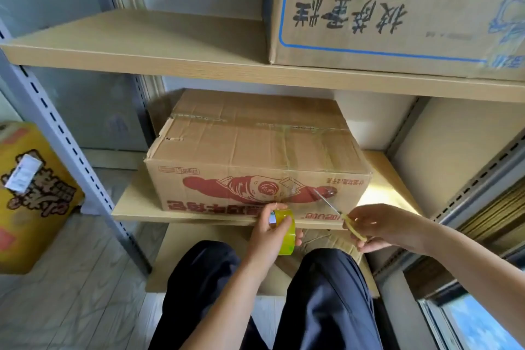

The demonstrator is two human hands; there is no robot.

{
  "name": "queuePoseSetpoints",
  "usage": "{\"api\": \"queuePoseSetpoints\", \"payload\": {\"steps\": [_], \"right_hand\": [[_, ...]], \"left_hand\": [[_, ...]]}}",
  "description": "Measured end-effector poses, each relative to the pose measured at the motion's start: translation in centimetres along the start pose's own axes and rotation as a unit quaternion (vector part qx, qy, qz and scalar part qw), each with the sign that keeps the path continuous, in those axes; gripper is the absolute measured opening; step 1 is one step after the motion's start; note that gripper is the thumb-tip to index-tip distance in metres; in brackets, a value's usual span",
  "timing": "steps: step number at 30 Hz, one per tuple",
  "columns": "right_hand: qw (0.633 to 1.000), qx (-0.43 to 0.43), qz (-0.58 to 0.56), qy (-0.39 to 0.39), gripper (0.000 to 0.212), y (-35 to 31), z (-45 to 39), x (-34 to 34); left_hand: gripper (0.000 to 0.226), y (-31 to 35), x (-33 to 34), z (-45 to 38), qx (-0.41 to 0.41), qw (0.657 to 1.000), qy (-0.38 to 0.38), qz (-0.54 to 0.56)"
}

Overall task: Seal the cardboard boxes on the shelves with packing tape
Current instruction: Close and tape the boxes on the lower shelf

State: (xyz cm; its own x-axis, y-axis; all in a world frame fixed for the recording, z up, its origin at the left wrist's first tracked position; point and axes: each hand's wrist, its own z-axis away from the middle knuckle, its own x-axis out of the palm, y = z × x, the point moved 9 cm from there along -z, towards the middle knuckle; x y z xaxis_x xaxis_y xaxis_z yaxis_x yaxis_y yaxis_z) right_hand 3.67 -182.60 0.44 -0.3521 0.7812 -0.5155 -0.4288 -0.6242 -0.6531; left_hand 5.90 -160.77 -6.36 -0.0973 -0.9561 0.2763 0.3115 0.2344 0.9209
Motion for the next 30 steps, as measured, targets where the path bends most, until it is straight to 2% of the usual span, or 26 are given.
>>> {"api": "queuePoseSetpoints", "payload": {"steps": [2,4,9,11,13,15,18,21,23,25,27,30], "right_hand": [[0.993,-0.004,0.120,0.020,0.025,0.2,-0.2,-0.2],[0.982,0.003,0.187,0.011,0.039,0.2,-0.3,0.1],[0.976,0.034,0.209,-0.049,0.069,-1.4,-0.5,1.1],[0.968,-0.004,0.243,-0.064,0.066,-3.5,-1.2,1.9],[0.968,-0.064,0.232,-0.077,0.053,-5.9,-1.9,3.1],[0.959,-0.111,0.254,-0.062,0.048,-7.9,-2.6,3.5],[0.938,-0.147,0.313,-0.026,0.045,-9.4,-3.0,3.4],[0.879,-0.202,0.432,0.024,0.034,-11.1,-0.7,3.6],[0.864,-0.203,0.459,0.037,0.034,-12.8,1.8,4.2],[0.865,-0.243,0.435,0.067,0.021,-17.0,5.3,4.8],[0.848,-0.335,0.380,0.155,0.015,-23.6,9.5,4.4],[0.787,-0.473,0.257,0.303,0.023,-33.2,14.7,2.1]], "left_hand": [[0.020,0.1,0.0,0.0,-0.003,1.000,-0.005,-0.005],[0.019,0.0,0.1,0.0,-0.007,1.000,-0.014,-0.007],[0.019,0.0,0.4,0.2,-0.008,0.999,-0.035,0.007],[0.020,0.1,0.6,0.5,-0.008,0.999,-0.040,0.012],[0.021,0.3,0.7,0.8,-0.012,0.999,-0.040,0.012],[0.020,0.6,0.4,0.9,-0.019,0.999,-0.033,0.013],[0.021,0.1,-0.7,1.0,-0.046,0.998,-0.028,-0.016],[0.021,-0.6,-3.3,2.0,-0.085,0.996,-0.012,-0.015],[0.019,0.7,-5.2,3.1,-0.070,0.997,-0.004,-0.021],[0.017,3.6,-7.0,4.1,-0.030,0.999,0.007,-0.022],[0.015,7.7,-8.3,4.8,0.025,0.999,0.027,-0.017],[0.015,14.5,-9.4,6.0,0.113,0.993,0.042,-0.013]]}}
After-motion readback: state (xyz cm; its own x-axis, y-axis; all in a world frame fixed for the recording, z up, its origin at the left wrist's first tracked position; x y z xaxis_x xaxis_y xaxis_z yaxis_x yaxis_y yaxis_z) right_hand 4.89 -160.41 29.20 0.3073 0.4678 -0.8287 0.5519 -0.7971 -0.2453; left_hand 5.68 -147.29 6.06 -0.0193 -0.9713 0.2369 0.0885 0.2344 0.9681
